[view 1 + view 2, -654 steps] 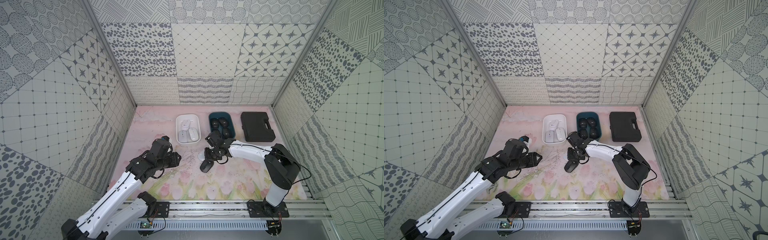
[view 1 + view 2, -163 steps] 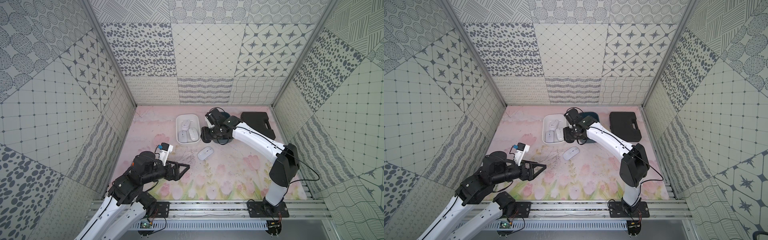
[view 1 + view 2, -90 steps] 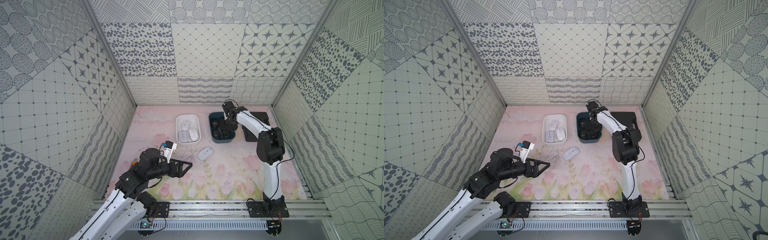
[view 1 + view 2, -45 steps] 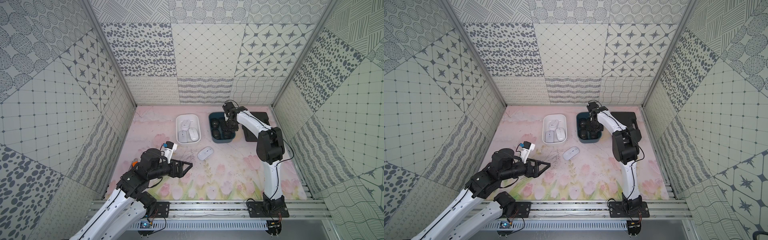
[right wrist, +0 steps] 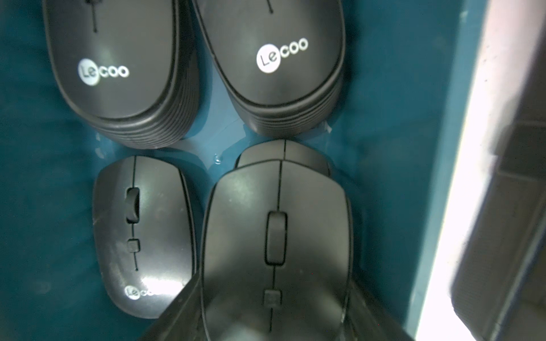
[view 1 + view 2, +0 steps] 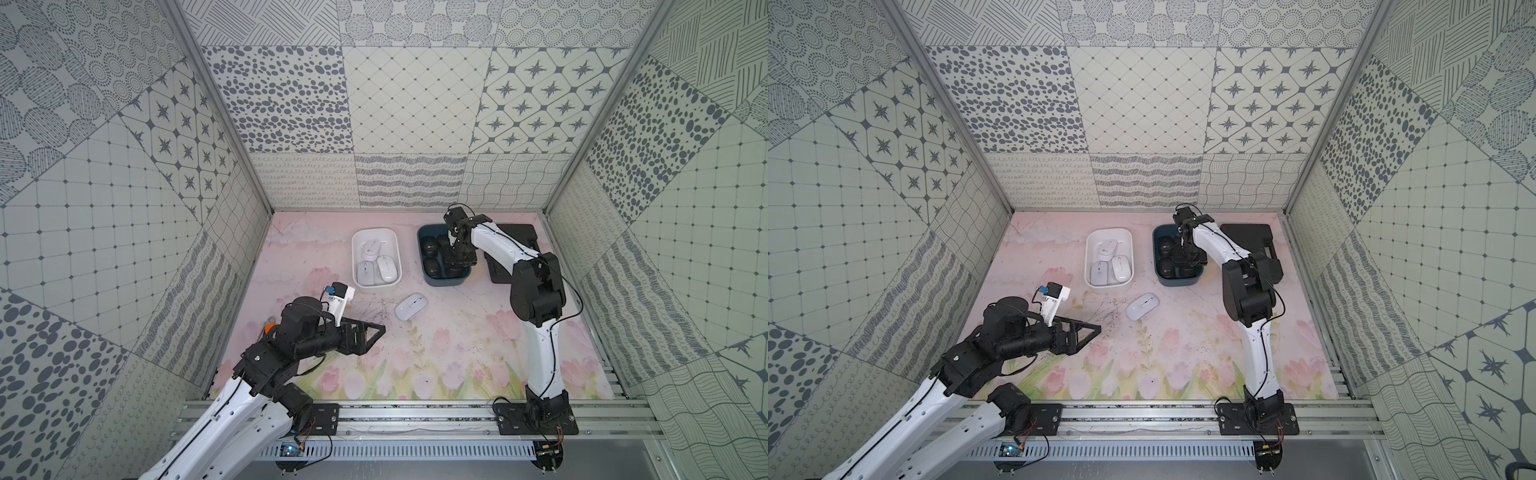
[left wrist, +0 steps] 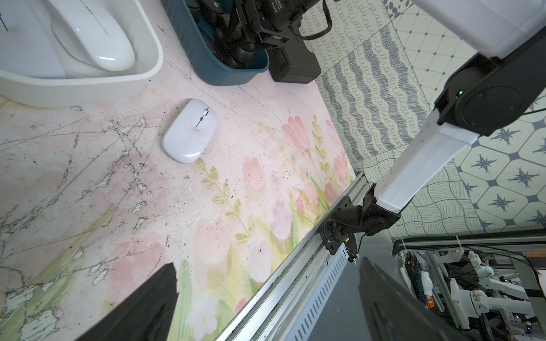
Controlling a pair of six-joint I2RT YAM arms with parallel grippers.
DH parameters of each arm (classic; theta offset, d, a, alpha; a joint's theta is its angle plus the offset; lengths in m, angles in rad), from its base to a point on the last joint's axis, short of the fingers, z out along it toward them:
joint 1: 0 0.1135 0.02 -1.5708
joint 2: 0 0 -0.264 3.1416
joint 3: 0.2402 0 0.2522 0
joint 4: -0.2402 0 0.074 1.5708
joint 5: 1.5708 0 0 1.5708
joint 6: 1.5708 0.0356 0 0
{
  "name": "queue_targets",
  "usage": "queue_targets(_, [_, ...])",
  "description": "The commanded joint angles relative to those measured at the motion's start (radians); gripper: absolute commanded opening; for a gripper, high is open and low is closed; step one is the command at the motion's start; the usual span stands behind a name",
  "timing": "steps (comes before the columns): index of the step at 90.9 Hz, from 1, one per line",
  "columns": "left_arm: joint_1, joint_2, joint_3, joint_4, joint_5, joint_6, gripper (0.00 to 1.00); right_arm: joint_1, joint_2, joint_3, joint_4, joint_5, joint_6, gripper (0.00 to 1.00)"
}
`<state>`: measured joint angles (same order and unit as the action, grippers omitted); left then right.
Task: Place the mice by color into the storage box
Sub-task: Place the mouse in the storage box, then pick up the mouse from the center of the board.
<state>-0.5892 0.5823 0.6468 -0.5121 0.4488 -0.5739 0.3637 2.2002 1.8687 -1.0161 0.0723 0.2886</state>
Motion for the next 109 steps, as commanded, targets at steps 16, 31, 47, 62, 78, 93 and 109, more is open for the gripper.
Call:
queue_targets(16, [-0.003,0.028,-0.003,0.058,0.029,-0.011,0.99,-0.003,-0.076,-0.034,0.038,-0.004,0.034,0.88])
queue_targets(31, [-0.003,0.047,0.001,0.085,0.027,-0.016,0.99,0.000,-0.137,-0.059,0.066,-0.015,0.049,0.91])
queue_targets(47, [-0.003,0.068,0.004,0.093,0.021,-0.019,0.99,0.005,-0.201,-0.087,0.098,-0.037,0.064,0.94])
queue_targets(62, [-0.003,0.125,0.001,0.135,0.007,-0.028,0.99,0.021,-0.289,-0.138,0.154,-0.079,0.059,0.99])
queue_targets(78, [-0.004,0.329,0.061,0.149,-0.003,0.036,0.99,0.024,-0.467,-0.287,0.244,-0.140,0.077,0.99])
queue_targets(93, [-0.039,0.592,0.219,0.078,-0.021,0.195,0.99,0.023,-0.674,-0.453,0.287,-0.163,0.103,0.99])
queue_targets(109, [-0.084,0.855,0.431,-0.075,-0.123,0.373,0.96,0.007,-0.908,-0.626,0.289,-0.179,0.169,0.99])
